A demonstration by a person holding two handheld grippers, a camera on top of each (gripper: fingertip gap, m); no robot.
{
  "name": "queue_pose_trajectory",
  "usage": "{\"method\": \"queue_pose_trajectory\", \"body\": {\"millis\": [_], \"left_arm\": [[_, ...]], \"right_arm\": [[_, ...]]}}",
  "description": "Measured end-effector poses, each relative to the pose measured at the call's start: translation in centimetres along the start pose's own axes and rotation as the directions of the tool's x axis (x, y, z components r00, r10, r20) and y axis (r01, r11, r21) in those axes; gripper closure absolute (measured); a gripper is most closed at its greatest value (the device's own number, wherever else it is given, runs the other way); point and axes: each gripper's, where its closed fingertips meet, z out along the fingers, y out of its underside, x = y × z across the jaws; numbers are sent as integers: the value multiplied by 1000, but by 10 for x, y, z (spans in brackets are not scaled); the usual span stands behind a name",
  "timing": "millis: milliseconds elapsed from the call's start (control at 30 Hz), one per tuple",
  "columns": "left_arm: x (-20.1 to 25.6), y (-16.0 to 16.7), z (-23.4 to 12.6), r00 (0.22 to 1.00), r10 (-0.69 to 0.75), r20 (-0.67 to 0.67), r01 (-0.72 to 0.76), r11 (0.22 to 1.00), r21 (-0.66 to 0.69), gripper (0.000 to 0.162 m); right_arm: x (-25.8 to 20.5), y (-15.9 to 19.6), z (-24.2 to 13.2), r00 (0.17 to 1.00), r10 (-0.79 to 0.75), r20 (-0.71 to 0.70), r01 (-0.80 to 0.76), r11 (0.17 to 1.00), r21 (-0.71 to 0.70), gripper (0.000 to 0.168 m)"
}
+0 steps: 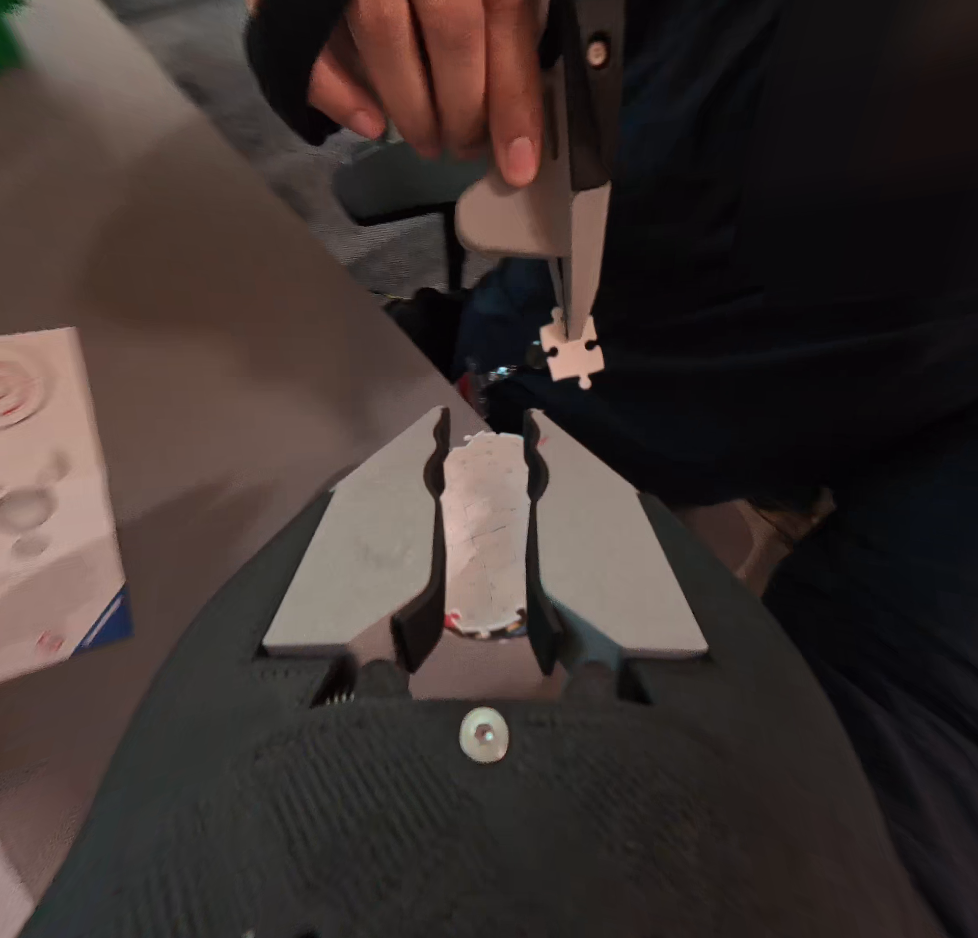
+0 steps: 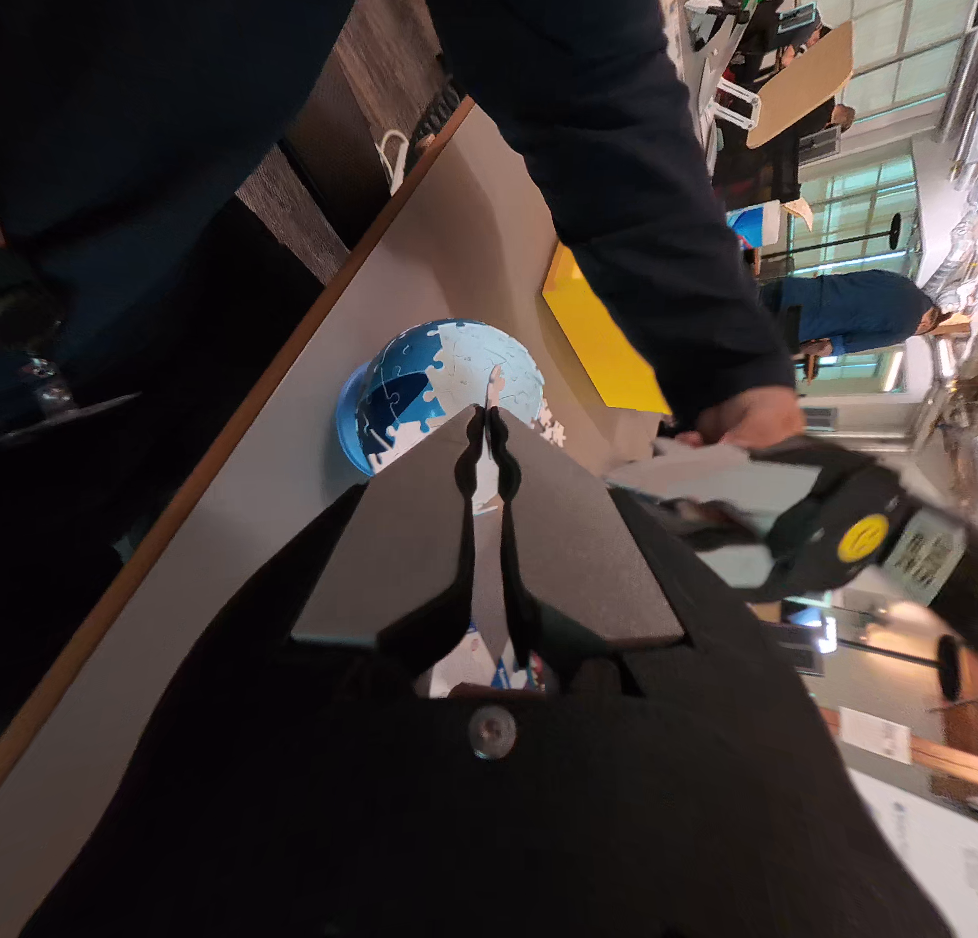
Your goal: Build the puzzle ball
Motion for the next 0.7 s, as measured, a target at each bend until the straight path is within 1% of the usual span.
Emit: {"method": "queue_pose_trajectory", "body": {"millis": [33, 100, 133, 200, 267, 333, 367, 500, 567, 600, 700], "left_arm": [[3, -1, -11, 998, -16, 58, 15, 1000, 25, 135], [7, 4, -31, 975, -87, 204, 76, 995, 59, 134], [13, 7, -37, 959, -125, 256, 109, 991, 76, 129], [32, 13, -43, 926, -205, 317, 173, 977, 128, 128], [50, 13, -39, 896, -274, 350, 209, 955, 212, 123], [60, 16, -28, 846, -351, 402, 255, 927, 274, 125], [63, 20, -19, 818, -380, 432, 275, 918, 286, 122], [77, 22, 20, 760, -420, 496, 273, 899, 343, 122], [75, 33, 33, 701, -436, 564, 295, 898, 328, 124], [72, 38, 39, 672, -443, 593, 302, 896, 326, 121], [65, 52, 59, 631, -459, 625, 356, 888, 293, 120]], "right_arm": [[1, 3, -5, 999, 34, 4, -34, 999, 10, 168], [3, 8, -14, 993, 118, 17, -118, 992, 37, 168], [4, 11, -18, 986, 160, 40, -162, 986, 49, 168], [2, 16, -22, 968, 228, 108, -235, 970, 61, 168], [1, 21, -22, 942, 285, 178, -299, 953, 57, 168], [0, 28, -19, 918, 320, 234, -339, 940, 43, 168], [-2, 31, -16, 910, 324, 258, -343, 939, 32, 168], [-5, 44, -2, 916, 288, 279, -304, 953, 14, 168], [-8, 45, 3, 918, 279, 280, -299, 954, 30, 168], [-10, 44, 5, 921, 272, 279, -294, 955, 39, 168], [-15, 43, 10, 919, 258, 298, -284, 958, 46, 168]]}}
